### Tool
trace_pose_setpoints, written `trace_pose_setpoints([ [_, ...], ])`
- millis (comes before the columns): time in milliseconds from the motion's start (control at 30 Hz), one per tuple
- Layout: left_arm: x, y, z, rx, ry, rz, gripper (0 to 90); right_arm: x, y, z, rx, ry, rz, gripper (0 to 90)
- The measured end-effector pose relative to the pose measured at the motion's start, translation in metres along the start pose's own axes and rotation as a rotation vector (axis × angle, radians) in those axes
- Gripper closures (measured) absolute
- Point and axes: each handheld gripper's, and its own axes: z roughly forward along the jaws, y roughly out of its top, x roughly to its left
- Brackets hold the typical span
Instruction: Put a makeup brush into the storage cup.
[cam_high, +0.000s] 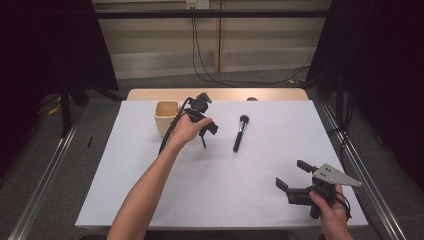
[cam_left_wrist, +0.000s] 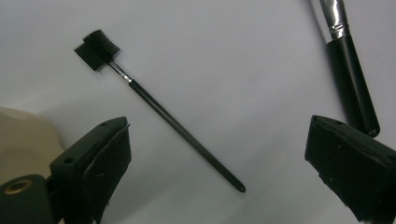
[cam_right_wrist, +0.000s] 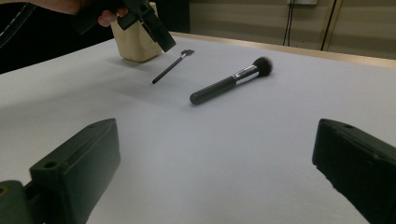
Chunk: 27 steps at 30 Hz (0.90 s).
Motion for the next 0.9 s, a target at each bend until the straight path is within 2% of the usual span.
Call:
trace_pose_setpoints([
  [100,-0.001,0.001,0.007,0.032,-0.004,-0.028,9.1,0.000,0.000,0.001,0.007,0.005,-0.003,0.5],
  [267,-0.001,0.002,0.019,0.077,0.002,-0.028,9.0,0.001,0.000,0.001,0.005,0.005,-0.003,0.5],
  [300,0.000,0.002,0.021,0.082,-0.005,-0.024,8.9,0.000,0.000,0.001,0.005,0.006,-0.003,0.5],
  [367,0.000,0.003,0.024,0.079,0.008,-0.034,8.7,0.000,0.000,0.001,0.007,0.007,-0.004,0.5],
  [433,0.002,0.003,0.027,0.083,-0.006,-0.041,8.3,0.000,0.000,0.001,0.009,0.008,-0.006,0.5],
  [500,0.004,0.004,0.028,0.087,0.004,-0.044,8.9,0.000,0.000,0.001,0.009,0.007,-0.006,0.5],
  [567,0.006,0.005,0.030,0.087,-0.011,-0.058,10.7,0.000,0.000,0.001,0.009,0.007,-0.009,0.5],
  [700,0.009,0.006,0.035,0.080,-0.001,-0.077,17.2,0.000,0.000,0.001,0.009,0.007,-0.007,0.5],
  [833,0.012,0.006,0.042,0.126,-0.017,-0.083,19.4,0.000,0.000,0.000,0.010,0.008,-0.007,0.5],
  [900,0.013,0.007,0.043,0.122,-0.002,-0.102,20.2,0.000,-0.001,0.000,0.009,0.007,-0.003,0.5],
])
